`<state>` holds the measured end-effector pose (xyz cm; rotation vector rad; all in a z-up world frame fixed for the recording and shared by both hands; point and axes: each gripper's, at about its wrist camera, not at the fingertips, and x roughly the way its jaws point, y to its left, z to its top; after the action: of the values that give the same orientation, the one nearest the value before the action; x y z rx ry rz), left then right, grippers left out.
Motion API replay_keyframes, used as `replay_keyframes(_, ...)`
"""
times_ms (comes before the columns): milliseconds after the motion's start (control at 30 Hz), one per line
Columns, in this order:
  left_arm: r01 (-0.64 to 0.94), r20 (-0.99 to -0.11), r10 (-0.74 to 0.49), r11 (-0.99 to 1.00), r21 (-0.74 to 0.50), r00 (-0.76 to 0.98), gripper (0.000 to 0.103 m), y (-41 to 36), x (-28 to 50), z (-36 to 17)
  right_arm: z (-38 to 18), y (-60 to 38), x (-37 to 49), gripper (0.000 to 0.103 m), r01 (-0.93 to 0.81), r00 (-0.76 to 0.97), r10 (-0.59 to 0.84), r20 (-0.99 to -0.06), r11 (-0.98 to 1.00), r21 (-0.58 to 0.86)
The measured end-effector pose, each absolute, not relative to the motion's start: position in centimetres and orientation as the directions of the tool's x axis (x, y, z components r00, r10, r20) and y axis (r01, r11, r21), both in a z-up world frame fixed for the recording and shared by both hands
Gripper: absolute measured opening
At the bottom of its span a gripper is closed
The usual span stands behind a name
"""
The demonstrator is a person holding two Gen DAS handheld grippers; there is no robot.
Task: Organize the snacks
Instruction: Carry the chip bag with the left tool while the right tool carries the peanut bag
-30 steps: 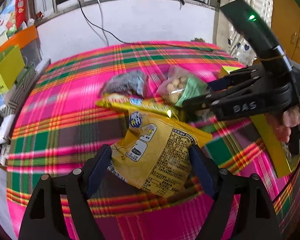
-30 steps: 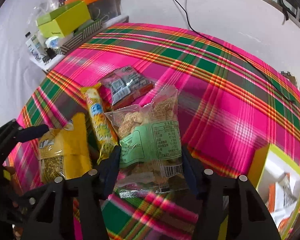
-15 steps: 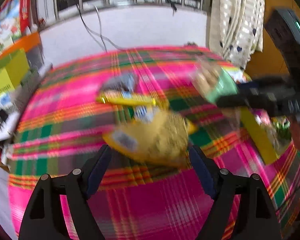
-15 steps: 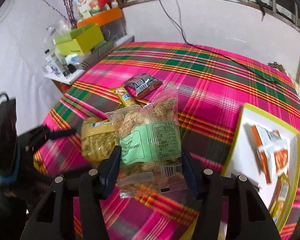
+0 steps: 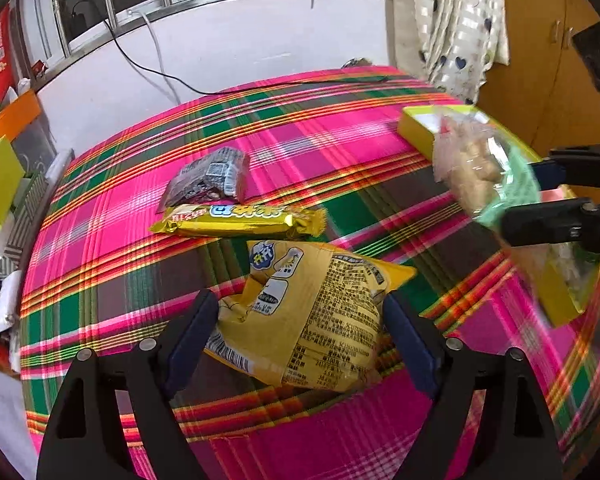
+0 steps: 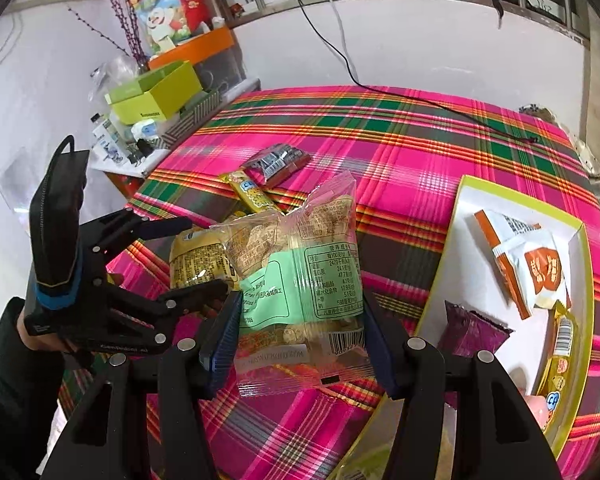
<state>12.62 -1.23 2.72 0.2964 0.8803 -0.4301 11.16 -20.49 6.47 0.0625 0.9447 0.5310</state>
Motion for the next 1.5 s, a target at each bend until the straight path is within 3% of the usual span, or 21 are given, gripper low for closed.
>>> replay_keyframes(267,0.447,-0.779,-0.198,0.887,0.116,0.595,0.085,-1.8,12.4,2.2,6.9,-21.1,10.3,0.056,-0.399,0.479,0.467,-0.743,0.87,0.29)
replay_keyframes(433,0.407,-0.8,-0.106,0.895,0.182,0.591,0.083,-2.4,11.8,0.9,7.0,-21.4,9.4,0.056,-0.395,0.484,0.473,-0.736,0.869,0.299)
replay_keyframes(767,0.314,-0.78,-0.113,0.943,0.111,0.616,0.063,-2.0,9.0,1.5,7.9,-22.8,6.6,0.056,-0.381,0.511,0.477,-0.716,0.871,0.308)
replay_keyframes(1067,0.222,-0.759,-0.161,0.975,-0.023,0.631,0.061,-1.3,5.3,3.1,8.8,-24.3,3.6,0.056,-0.371,0.541,0.481,-0.69,0.873,0.318)
replay_keyframes(1500,0.151,-0.699,-0.173,0.984,-0.092,0.694,0.061,-2.1,-0.1,6.7,9.6,-25.8,-0.5,0.056,-0.363,0.576,0.489,-0.656,0.871,0.331)
